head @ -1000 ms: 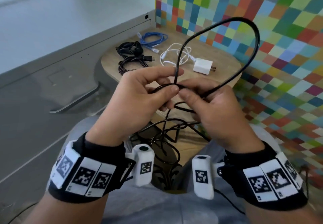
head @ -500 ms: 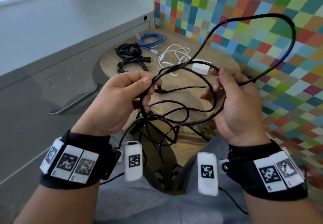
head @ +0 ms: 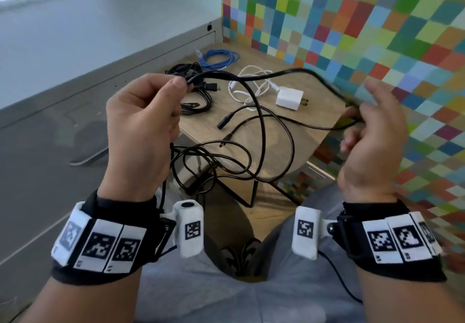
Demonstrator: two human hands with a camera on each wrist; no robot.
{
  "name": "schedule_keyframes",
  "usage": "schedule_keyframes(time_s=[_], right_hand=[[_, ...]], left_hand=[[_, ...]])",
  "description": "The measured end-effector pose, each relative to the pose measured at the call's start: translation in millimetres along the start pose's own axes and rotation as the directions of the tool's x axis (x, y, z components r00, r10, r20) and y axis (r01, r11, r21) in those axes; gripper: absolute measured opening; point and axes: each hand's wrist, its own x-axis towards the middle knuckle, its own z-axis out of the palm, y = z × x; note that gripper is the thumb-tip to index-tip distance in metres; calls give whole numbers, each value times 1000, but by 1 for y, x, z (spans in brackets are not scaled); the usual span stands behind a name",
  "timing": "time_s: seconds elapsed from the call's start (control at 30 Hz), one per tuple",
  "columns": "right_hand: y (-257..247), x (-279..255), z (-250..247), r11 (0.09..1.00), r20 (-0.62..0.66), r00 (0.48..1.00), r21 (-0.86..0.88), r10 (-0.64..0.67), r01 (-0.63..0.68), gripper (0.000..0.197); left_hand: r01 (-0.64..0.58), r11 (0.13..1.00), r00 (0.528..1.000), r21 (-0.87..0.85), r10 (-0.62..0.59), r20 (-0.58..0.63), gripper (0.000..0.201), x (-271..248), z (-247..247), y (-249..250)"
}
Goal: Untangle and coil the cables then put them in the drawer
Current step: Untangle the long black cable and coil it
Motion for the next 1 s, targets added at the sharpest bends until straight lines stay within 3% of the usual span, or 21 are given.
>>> schedule_keyframes(time_s=[0.13,0.2,0.33,0.4,0.5,0.57,0.63,0.7,0.8,0.93,1.0], right_hand=[[-14,-12,2,968,108,967,-72,-232,240,37],[-17,-16,5,938,191,954,-219,-229,269,40],[-10,-18,6,810,345,930,-503,-131,300,37],[-8,-18,7,835,345,928,-463,-138,296,16],[-8,-22,13,931,401,903,-250,-151,267,22],[-14,-29,16,992,567,822,-58,-58,109,33],[-19,-36,17,998,732,681,11,31,-57,41],[-20,-41,19,998,787,616,-12,47,-61,37],[-16,-43,22,994,756,649,-15,79,-104,19],[-12,-36,21,981,661,742,42,114,-188,11],[-11,-33,21,973,614,779,73,128,-218,5]], left_hand=[[-33,998,996,45,29,88,21,-1,-1,3],[-58,995,990,77,47,132,21,-3,0,5],[-74,994,994,81,67,92,27,-1,-4,9],[-72,993,991,91,61,120,26,1,-9,11],[-107,976,972,188,63,224,19,0,-11,11],[-131,960,956,248,56,289,18,-3,-7,7],[-113,960,947,255,27,320,19,-5,-1,3],[-96,958,933,272,-8,359,19,-7,3,1],[-92,945,911,313,-47,410,14,-6,3,0],[9,979,967,204,-61,246,21,-6,6,0],[99,992,970,76,-114,216,26,-7,9,1]])
